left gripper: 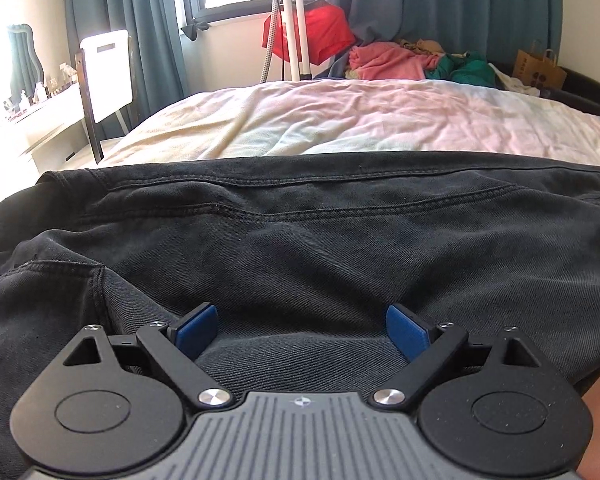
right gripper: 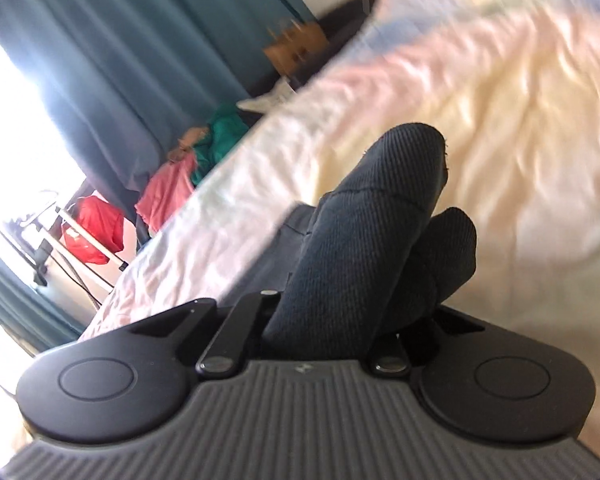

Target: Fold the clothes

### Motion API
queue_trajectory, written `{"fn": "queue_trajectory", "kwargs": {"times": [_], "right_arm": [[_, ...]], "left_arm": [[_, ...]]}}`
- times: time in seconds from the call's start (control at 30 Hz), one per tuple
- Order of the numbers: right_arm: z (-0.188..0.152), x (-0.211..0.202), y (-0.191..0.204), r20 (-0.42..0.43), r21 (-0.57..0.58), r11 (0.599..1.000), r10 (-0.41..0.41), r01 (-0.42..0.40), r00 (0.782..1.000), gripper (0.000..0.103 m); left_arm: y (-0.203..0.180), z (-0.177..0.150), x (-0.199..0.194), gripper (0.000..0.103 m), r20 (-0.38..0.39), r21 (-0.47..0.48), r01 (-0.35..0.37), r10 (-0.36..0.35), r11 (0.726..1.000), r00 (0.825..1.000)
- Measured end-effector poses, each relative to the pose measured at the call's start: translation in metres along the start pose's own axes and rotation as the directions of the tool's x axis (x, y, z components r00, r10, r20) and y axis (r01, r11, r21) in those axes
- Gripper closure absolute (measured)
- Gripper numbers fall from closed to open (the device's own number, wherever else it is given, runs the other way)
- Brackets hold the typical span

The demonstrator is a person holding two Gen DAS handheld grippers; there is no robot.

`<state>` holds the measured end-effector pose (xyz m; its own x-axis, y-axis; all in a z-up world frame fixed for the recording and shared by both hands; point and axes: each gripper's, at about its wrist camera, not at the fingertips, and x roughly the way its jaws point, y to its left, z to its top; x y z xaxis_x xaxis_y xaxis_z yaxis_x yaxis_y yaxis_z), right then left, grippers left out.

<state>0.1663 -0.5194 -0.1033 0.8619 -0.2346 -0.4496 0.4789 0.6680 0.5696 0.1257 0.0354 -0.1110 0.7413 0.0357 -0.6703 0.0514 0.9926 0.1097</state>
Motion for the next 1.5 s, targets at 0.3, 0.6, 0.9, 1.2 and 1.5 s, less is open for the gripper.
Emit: {"fn": "queue_trajectory", "kwargs": {"times": [0.3, 0.6, 0.9, 1.2, 1.5], "right_arm": [[-0.009, -0.062, 0.137, 0.157, -0.497, 0.861, 0.209, -0.106, 0.965, 0.091], [-0.171, -0.125, 0.25, -0.083, -0.805, 0.476, 0.501, -0.355, 0.861, 0.091], [-0.287, -0.102, 0.23, -0.423, -0.804, 0.286, 0.341, -0.521, 0.84, 0.091], [-0.301, -0.146, 0.288, -0.436, -0.77, 0.263, 0.45, -0.582, 0.78, 0.09], [-0.31, -0.133, 0.277, -0.551, -0.671, 0.323, 0.385, -0.668, 0.74, 0.064]], "left_arm": [[0.015, 0.011, -0.017, 0.01, 0.008, -0.072, 0.047, -0.047, 0.996, 0.999], [0.069, 0.021, -0.064, 0.001, 0.129, -0.293, 0.018, 0.02, 0.956, 0.991], [0.092, 0.027, -0.075, 0.001, 0.134, -0.391, 0.013, 0.044, 0.92, 0.99], [0.095, 0.033, -0.095, 0.001, 0.253, -0.419, 0.121, -0.012, 0.9, 0.967], [0.1, 0.032, -0.084, 0.001, 0.238, -0.431, 0.17, -0.07, 0.886, 0.969]]}}
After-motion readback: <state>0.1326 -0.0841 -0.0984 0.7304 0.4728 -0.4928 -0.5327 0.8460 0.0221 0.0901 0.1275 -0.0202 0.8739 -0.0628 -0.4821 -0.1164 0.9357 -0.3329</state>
